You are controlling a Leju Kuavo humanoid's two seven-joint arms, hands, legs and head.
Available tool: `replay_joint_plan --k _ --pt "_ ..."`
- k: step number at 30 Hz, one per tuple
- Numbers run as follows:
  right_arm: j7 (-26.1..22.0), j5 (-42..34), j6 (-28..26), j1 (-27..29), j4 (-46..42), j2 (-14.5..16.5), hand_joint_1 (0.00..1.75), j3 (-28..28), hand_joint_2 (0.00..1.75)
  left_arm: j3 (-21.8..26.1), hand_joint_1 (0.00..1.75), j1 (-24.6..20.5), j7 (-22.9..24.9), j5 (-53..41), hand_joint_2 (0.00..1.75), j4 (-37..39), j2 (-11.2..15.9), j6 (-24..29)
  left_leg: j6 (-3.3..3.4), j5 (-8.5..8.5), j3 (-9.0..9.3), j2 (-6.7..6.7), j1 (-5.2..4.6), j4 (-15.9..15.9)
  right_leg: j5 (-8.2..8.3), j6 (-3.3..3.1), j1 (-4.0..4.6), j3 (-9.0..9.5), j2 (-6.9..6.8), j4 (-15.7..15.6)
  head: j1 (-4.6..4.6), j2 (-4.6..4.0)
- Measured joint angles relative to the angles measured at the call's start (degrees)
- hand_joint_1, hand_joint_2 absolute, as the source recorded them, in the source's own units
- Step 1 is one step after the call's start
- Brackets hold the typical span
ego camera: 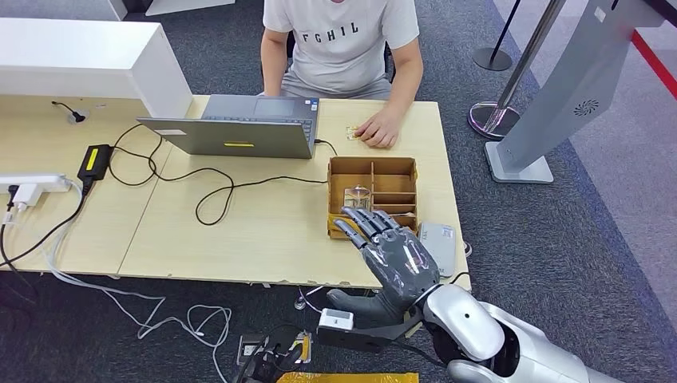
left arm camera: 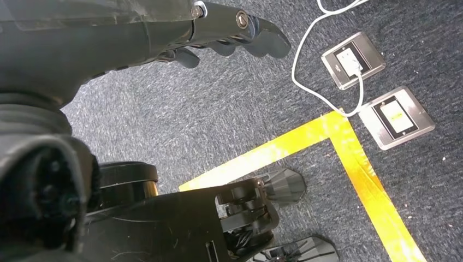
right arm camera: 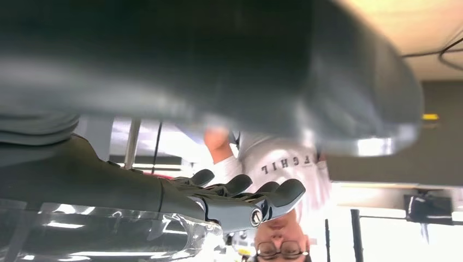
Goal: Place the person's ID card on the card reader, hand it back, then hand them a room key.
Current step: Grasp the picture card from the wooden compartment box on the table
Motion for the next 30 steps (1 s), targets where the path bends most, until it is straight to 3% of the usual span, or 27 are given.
replay_joint_plan --k 5,12,30 --pt "-0.34 2.83 -4.55 -0.71 4.51 0.47 0.0 -0.78 1.75 -0.05 0.0 -0.07 0.24 0.0 0.0 -0.12 -0.19 -0.13 0.0 0.0 0.0 -0.01 0.0 0.0 0.0 0.0 0.0 0.01 0.0 0.0 0.01 0.0" --pt "0.97 6.33 -6.54 -1.44 10.63 1.98 0.0 -1.03 1.75 -0.05 0.0 -0.25 0.32 0.0 0.0 -0.25 -0.27 -0.1 0.0 0.0 -0.01 -0.01 0.01 0.0 0.0 0.0 0.0 0.0 0.0 0.01 0.0 0.0" --pt "-1.02 2.28 -9.26 -1.68 22.16 7.81 0.0 -2.46 1.75 -0.27 0.0 -0.57 1.48 0.0 0.0 -0.51 -0.62 -0.27 0.0 0.0 -0.01 -0.02 0.01 0.0 0.0 0.0 0.01 0.0 0.0 0.01 0.01 0.0"
